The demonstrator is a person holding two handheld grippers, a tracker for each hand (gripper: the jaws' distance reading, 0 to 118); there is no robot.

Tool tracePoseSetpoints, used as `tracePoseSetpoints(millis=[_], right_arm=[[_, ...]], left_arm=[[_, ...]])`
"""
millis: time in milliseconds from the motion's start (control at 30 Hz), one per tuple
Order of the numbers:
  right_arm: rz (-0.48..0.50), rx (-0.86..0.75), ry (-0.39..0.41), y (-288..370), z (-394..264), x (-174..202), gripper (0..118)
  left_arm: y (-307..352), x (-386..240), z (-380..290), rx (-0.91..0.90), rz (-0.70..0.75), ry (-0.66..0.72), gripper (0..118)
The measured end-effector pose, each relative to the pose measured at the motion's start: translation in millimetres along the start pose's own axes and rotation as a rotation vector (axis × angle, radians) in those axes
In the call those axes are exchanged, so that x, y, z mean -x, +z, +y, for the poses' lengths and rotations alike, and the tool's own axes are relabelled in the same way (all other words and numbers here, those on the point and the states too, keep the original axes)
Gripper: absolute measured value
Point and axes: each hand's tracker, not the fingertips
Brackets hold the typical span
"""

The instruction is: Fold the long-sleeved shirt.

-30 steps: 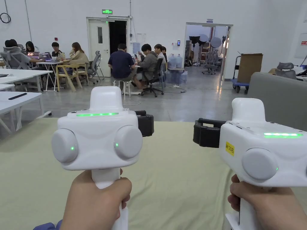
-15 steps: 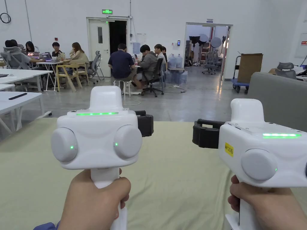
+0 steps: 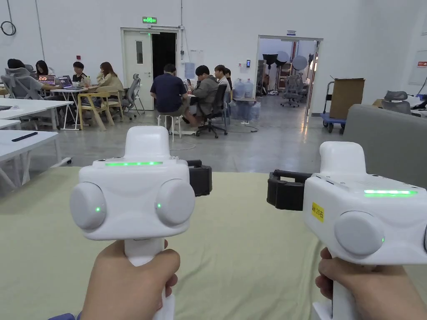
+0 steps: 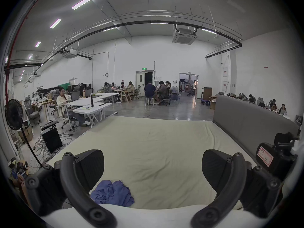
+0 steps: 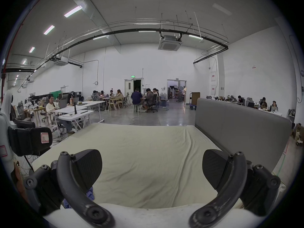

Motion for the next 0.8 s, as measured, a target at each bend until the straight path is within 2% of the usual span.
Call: tracePoseSetpoints(millis=[100,167,200,233,267,300,333,400,467,567,667,733,800], right_arm=[[0.004,-0.002,-0.008,1.1,-0.1,-0.1,118],[0.009,-0.008,-0.007,2.6,-0.9,0.4,118],[0.042,-0.033,-0.006,6.5,-2.7,0.9,110],[0.092,-0.082,0.001,11.2,-5.0,1.3,74],[0.090,-0.072,0.016,9.7,-4.8,3.8,0],[0.043,-0.091,0.048,14.9,-10.0,5.7,0],[-0.015,-0.089,0.074,21.1,-15.8,6.6,0],[-0.006,-0.128,0.095,23.1,-18.0,13.6,0],[0.008,-0.110,0.095,24.7,-17.6,12.6,0],[0.053,-0.058,0.042,3.2,-14.7,17.3,0],[0.056,0.002,0.052,-22.6,-18.8,54.7,0],[0.216,0.028,0.092,-29.6,-24.0,101.5,0],[0.434,0.023,0.161,-31.5,-31.2,158.5,0]], left_arm=[[-0.3,-0.3,0.1,-0.003,0.001,-0.007,116],[1.4,-0.1,-1.4,-0.021,-0.027,-0.021,111],[5.2,0.9,-4.1,-0.060,-0.090,-0.026,89],[8.6,0.2,-5.2,-0.144,-0.145,-0.035,40],[8.4,0.2,-10.5,-0.084,-0.125,-0.039,0],[11.5,-0.3,-12.1,-0.137,-0.138,-0.028,0],[12.0,-0.4,-14.1,-0.095,-0.169,-0.026,0],[5.5,0.3,-18.8,-0.059,-0.233,0.020,0],[4.0,-0.5,-19.3,-0.062,-0.214,0.006,0],[4.4,4.1,-22.9,-0.087,-0.121,-0.057,0],[5.0,46.2,-28.8,-0.084,-0.025,-0.052,0],[8.2,87.5,-34.0,-0.076,0.139,-0.066,0],[8.6,135.6,-44.3,-0.053,0.299,-0.057,0]])
